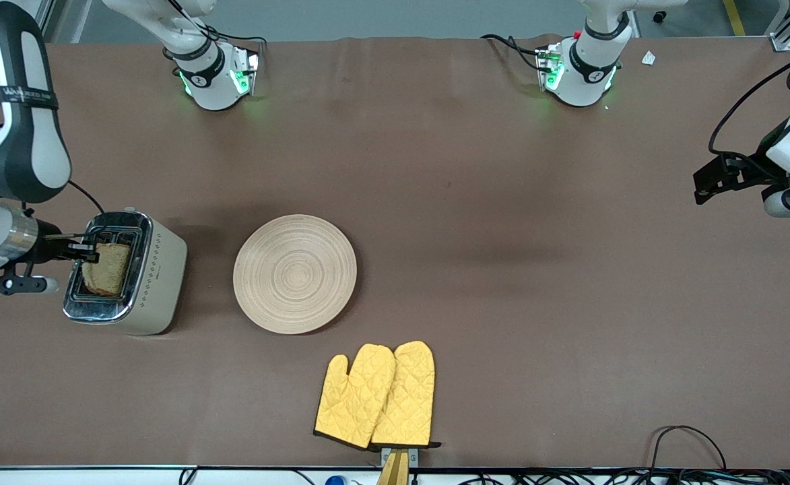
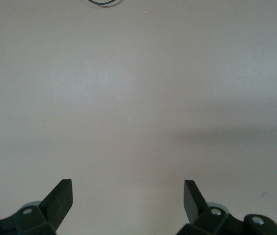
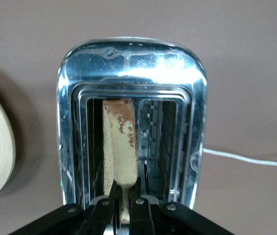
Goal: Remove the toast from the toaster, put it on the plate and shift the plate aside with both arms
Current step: 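Grasp the toast with the right gripper and lift it out, then carry the toast with the right gripper over the wooden plate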
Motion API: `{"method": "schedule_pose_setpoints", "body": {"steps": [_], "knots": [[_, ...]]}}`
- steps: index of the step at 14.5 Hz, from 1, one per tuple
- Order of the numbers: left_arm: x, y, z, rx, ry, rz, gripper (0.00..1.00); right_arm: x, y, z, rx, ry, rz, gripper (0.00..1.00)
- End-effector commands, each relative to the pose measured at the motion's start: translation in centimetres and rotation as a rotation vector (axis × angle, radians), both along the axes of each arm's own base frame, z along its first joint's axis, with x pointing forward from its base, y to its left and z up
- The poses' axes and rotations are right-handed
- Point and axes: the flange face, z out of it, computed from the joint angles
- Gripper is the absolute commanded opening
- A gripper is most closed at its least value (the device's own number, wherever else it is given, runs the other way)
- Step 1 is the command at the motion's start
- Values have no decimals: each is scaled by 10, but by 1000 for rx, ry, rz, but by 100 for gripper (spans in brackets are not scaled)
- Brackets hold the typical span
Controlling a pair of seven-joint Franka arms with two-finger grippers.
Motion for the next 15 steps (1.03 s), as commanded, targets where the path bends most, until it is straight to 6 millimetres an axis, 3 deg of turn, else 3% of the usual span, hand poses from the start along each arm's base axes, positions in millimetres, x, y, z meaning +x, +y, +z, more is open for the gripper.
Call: {"method": "schedule_pose_setpoints", "body": {"steps": [1, 5, 9, 11, 12, 15], "knots": [[2, 1, 2, -16, -10, 11, 100, 4, 6, 54, 27, 21, 18, 0], [1, 2, 3, -35, -10, 7, 100, 5, 55, 109, 18, 49, 20, 0], [2, 2, 1, -34, -5, 4, 100, 4, 131, 121, 6, 53, -20, 0], [1, 4, 2, -34, -6, 6, 100, 4, 159, 112, 137, 70, -93, 0], [1, 4, 2, -34, -6, 6, 100, 7, 165, 99, 186, 70, -158, 0], [1, 4, 2, -34, -6, 7, 100, 3, 184, 32, 351, 82, -259, 0]]}}
